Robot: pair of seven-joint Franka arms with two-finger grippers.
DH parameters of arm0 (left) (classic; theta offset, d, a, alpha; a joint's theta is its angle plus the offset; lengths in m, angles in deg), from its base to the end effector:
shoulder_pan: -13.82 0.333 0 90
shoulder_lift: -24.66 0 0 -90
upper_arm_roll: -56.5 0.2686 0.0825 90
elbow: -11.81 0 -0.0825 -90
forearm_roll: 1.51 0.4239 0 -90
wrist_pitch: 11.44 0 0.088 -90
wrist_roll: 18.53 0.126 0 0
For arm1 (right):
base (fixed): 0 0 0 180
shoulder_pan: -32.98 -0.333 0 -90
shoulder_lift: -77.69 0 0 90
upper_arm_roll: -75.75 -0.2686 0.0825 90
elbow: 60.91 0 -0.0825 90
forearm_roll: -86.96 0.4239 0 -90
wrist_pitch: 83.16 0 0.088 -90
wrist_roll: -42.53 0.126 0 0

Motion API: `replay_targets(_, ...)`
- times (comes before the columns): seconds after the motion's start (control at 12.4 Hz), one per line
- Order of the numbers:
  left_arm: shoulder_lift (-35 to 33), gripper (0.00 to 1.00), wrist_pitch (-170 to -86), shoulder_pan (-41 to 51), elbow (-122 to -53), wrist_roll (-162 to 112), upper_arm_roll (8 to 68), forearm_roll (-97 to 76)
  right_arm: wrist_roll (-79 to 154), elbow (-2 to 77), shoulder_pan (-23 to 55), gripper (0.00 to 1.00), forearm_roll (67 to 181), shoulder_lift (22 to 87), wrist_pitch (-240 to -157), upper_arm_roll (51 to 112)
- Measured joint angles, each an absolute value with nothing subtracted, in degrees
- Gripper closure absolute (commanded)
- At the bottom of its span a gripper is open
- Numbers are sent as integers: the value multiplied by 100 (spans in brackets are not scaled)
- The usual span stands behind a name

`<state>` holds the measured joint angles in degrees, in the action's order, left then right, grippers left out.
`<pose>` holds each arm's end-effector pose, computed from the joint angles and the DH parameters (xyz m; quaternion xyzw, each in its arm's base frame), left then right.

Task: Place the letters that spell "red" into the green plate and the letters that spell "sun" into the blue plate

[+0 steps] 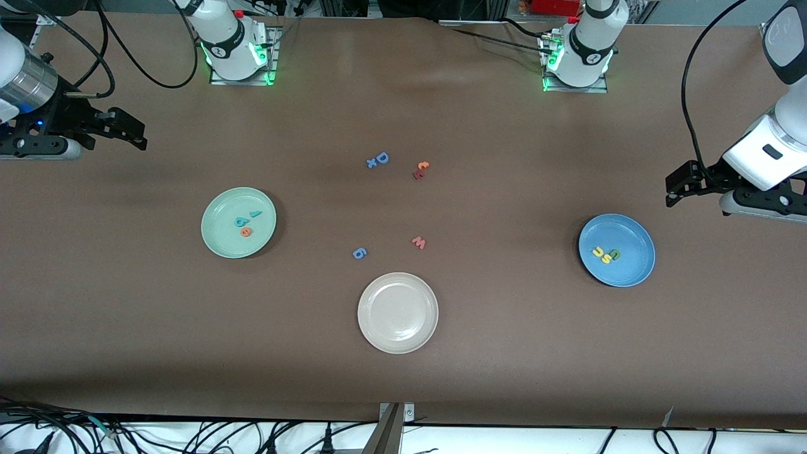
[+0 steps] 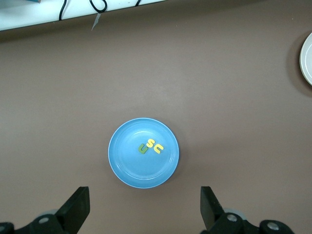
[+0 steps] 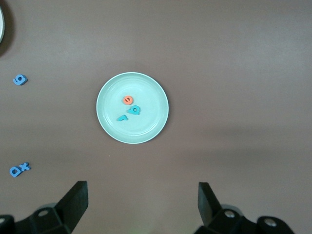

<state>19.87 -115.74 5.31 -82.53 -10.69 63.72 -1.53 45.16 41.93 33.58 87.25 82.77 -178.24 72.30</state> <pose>0.6349 -0.0163 0.4908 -0.9958 0.0799 -0.0451 0.0076 0.5708 0.0298 0.5023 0.9997 0.0015 -0.0234 0.0013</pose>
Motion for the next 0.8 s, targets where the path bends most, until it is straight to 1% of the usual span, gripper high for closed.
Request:
replay_targets(0.08, 1987, 0, -11558, 785, -8241, -1110, 6085, -153, 4516, 4193, 3358, 0, 8725, 8277, -17823, 7230)
replay_targets(0.16, 1987, 0, -11542, 894, -8233, -1170, 5944, -153, 4516, 4193, 3358, 0, 8725, 8277, -17821, 7230)
replay_targets(0.8, 1981, 0, -11484, 929, -8232, -1255, 5898, -153, 4512, 4169, 3358, 0, 8724, 8277, -17821, 7230)
